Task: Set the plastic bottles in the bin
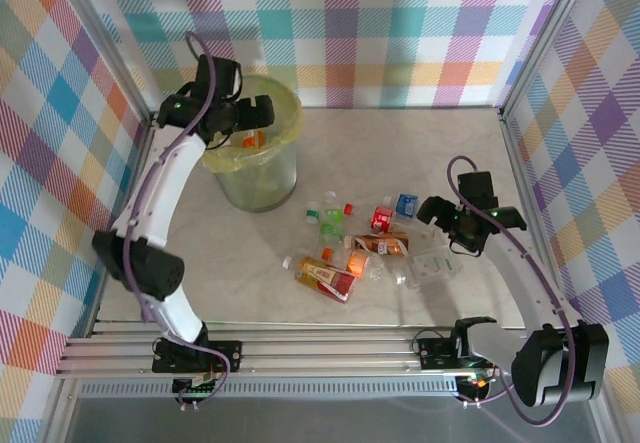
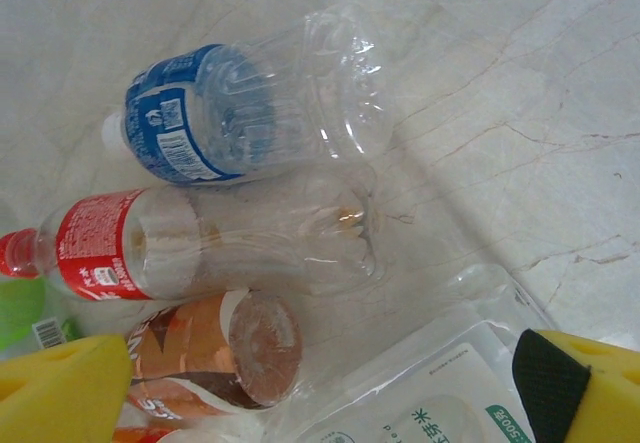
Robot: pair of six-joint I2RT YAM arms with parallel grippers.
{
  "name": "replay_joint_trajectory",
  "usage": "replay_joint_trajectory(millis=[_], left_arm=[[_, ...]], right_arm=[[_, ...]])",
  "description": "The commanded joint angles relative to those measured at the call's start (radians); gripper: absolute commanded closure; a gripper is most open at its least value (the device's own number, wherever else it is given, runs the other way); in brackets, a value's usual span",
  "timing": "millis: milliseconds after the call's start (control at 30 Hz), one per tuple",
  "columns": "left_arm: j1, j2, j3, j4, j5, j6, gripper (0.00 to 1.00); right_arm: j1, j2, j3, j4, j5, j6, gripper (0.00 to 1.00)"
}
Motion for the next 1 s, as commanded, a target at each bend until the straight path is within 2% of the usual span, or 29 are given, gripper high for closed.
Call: replay_joint_trajectory(millis=[0,133,300,467,567,667,800,967], left_arm=[[-0.029,-0.109,-0.086,0.062,-0.024,-0.040,0.01],[-0.043,-0.271,-0.253,0.149,-0.011,-0.097,0.01],[-0.047,-0.472,-0.447,0.220,-0.007,-0.176,0.01],[-0.048,-0.651,-0.588,0.248,-0.092,-0.242,0.00],[-0.048,-0.734,-0.641,0.264,-0.162,-0.275,0.00],[-0.048,-0.786,-0.667,0.249,-0.233,-0.292,0.00],[-0.048,-0.796,-0.659,0.191,-0.325,-0.296,0.00],[-0.047,-0.792,-0.659,0.146,-0.428,-0.307,0.00]], right_arm=[[0.036,-0.050,0.052,-0.047,-0.011,-0.060,0.03],[0.155,-0.071,0.120,-0.110,0.018,-0.112,0.05],[0.429,-0.016,0.222,-0.199,0.084,-0.173,0.06],[0.715,0.105,0.298,-0.244,0.123,-0.234,0.06],[0.851,0.202,0.332,-0.254,0.099,-0.293,0.06],[0.967,0.344,0.372,-0.277,0.135,-0.341,0.05],[1.069,0.487,0.424,-0.287,0.202,-0.392,0.05],[1.089,0.557,0.445,-0.258,0.223,-0.447,0.04]])
